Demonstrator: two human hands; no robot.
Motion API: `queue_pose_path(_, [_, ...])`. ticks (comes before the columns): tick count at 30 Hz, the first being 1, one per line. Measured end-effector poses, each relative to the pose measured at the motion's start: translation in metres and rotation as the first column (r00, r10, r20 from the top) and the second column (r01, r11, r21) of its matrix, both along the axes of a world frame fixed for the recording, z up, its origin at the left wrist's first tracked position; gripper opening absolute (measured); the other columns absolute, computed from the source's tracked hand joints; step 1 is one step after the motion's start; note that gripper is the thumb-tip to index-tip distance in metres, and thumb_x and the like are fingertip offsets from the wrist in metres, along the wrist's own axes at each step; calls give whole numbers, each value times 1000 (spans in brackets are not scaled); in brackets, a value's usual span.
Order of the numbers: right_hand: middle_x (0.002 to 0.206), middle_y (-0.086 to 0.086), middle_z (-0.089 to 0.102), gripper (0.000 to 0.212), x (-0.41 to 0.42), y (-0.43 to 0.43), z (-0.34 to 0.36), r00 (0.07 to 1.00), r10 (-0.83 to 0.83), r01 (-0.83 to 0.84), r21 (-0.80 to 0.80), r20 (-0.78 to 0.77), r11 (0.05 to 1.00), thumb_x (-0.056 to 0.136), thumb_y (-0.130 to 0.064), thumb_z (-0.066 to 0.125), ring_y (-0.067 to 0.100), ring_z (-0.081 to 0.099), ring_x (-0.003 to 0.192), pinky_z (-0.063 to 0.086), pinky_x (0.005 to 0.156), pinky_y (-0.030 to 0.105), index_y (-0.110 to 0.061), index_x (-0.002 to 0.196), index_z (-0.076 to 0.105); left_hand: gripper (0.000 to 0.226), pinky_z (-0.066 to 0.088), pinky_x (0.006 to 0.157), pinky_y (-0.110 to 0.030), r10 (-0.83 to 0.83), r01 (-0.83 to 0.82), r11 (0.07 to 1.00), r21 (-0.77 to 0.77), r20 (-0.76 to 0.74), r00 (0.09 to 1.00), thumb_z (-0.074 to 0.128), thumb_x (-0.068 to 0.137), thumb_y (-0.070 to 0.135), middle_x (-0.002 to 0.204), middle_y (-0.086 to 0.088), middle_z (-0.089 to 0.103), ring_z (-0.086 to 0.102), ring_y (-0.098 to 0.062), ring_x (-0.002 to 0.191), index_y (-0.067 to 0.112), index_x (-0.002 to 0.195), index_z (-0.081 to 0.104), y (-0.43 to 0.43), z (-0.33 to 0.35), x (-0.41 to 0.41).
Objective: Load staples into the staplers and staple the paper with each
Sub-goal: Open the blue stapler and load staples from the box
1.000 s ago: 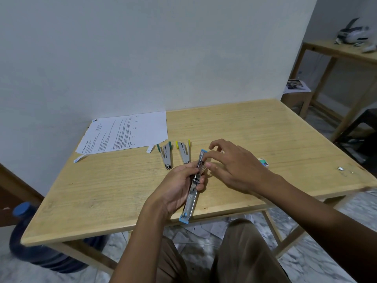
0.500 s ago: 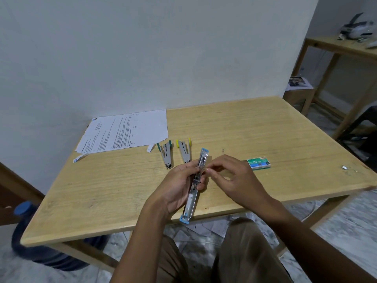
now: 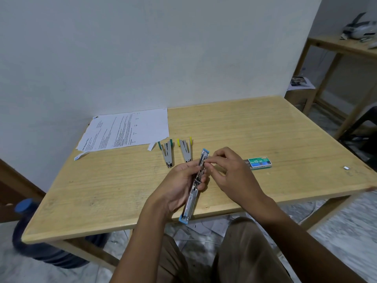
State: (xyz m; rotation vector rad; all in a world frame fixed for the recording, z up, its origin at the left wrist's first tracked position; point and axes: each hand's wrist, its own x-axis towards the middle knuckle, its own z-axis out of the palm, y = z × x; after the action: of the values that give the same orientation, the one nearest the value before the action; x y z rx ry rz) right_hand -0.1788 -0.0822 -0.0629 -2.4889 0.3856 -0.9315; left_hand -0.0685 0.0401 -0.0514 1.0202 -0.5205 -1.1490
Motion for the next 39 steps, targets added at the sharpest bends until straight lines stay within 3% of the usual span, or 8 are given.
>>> queue_pose_path(7, [91, -7, 54, 15, 2, -1, 2, 998, 32, -33, -23, -51, 999, 91, -20, 69, 9, 54, 81, 41, 73, 19, -13, 103, 75, 26, 37, 51, -24, -16, 16, 1000, 16, -13, 1000, 35, 101, 1, 67, -9, 55, 47, -14, 56, -7, 115, 56, 1, 1, 0])
queue_pose_path(14, [89, -13, 48, 20, -4, 3, 1, 999, 2, -5, -72, -50, 997, 91, -19, 68, 3, 49, 77, 35, 67, 10, -14, 110, 75, 27, 38, 53, -24, -7, 7, 1000, 26, -16, 1000, 35, 101, 1, 69, -10, 54, 47, -15, 60, -6, 113, 58, 2, 0, 0])
queue_pose_path(18, [90, -11, 54, 22, -9, 5, 0, 1000, -6, 6, -63, 1, 998, 91, -19, 69, 0, 51, 77, 41, 68, 12, -17, 113, 74, 26, 36, 56, -27, 7, -7, 999, 37, 11, 1000, 36, 101, 2, 70, -10, 52, 46, -15, 58, -3, 104, 60, 2, 3, -1])
queue_pose_path(21, [93, -10, 58, 19, -15, 7, 2, 998, 64, -63, -43, 13, 997, 92, -23, 68, 4, 57, 76, 51, 64, 20, -20, 110, 72, 25, 39, 55, -27, 35, -34, 998, 44, -18, 999, 37, 102, 4, 77, -13, 57, 49, -17, 62, -4, 112, 58, 2, 2, 0])
queue_pose_path(25, [95, -8, 62, 14, -21, 19, 7, 958, 285, -285, -58, -15, 957, 90, -29, 69, 4, 60, 74, 54, 61, 29, -19, 100, 72, 33, 58, 63, -32, 105, -97, 993, 70, -121, 987, 42, 102, 8, 102, -22, 58, 60, -24, 79, -8, 131, 51, 0, -1, 4])
queue_pose_path(28, [97, -6, 62, 31, -23, 29, 5, 907, 410, -419, -108, -100, 901, 86, -45, 72, 7, 60, 79, 52, 66, 29, -19, 102, 72, 30, 57, 60, -27, 113, -99, 991, 94, -162, 980, 45, 101, 10, 89, -13, 65, 62, -19, 72, -4, 125, 57, 0, 0, 4])
queue_pose_path(33, [100, -6, 58, 60, -21, 34, 3, 900, 380, -425, -230, -216, 876, 74, -72, 65, 7, 52, 83, 46, 70, 24, -22, 108, 67, 24, 54, 51, -22, 136, -118, 988, 98, -200, 970, 44, 101, 9, 76, -6, 65, 61, -14, 63, 1, 116, 62, -1, 5, 5])
queue_pose_path(39, [96, -4, 65, 38, -19, 30, 5, 881, 464, -472, -217, -90, 855, 81, -48, 75, 13, 62, 80, 52, 65, 32, -15, 100, 71, 28, 54, 61, -25, 140, -128, 989, 68, -215, 967, 42, 103, 9, 80, -9, 57, 58, -17, 68, 2, 129, 49, -1, 1, 8])
